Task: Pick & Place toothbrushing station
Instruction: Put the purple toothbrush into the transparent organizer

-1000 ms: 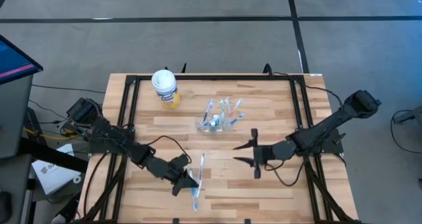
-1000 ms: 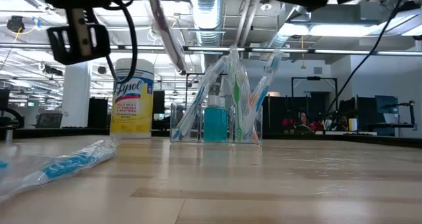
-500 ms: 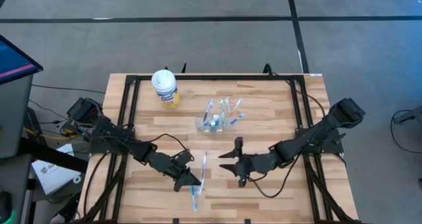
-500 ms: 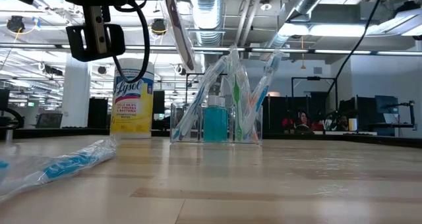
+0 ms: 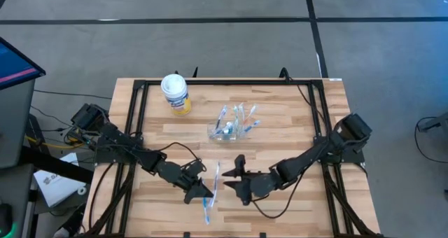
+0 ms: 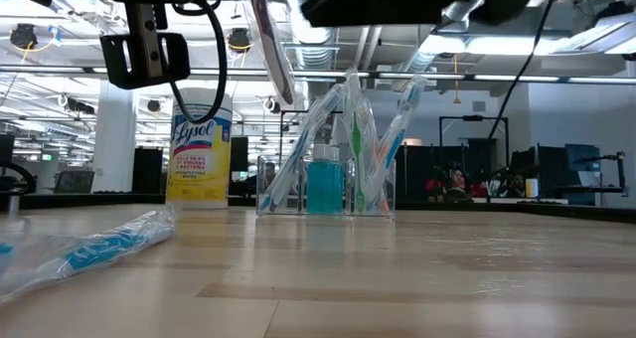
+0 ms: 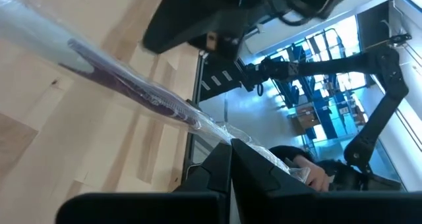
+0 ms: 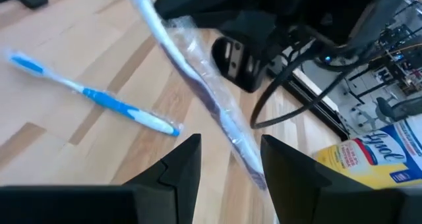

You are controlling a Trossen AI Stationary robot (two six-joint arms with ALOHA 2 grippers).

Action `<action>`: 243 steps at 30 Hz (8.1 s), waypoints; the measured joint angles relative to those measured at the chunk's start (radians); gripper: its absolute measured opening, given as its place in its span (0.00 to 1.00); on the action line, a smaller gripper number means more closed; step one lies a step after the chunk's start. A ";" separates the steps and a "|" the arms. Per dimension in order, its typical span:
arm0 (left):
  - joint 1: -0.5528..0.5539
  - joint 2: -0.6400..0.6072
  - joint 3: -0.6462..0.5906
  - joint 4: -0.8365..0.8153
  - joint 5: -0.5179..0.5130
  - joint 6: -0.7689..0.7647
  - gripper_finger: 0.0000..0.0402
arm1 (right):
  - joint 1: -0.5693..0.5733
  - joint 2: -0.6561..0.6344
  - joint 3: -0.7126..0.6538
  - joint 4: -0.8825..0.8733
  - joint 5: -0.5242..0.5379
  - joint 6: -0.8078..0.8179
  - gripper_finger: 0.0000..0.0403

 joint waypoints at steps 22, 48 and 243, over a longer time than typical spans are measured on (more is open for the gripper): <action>0.000 0.000 0.000 0.012 0.003 0.000 0.00 | -0.001 0.093 0.105 -0.018 0.003 -0.051 0.37; 0.004 0.000 0.000 0.097 0.005 0.000 0.00 | -0.003 0.093 0.105 0.018 0.001 -0.053 0.23; 0.369 -0.320 -0.063 -0.209 -0.293 1.006 0.01 | -0.100 -0.066 0.104 -0.375 -0.008 0.430 0.31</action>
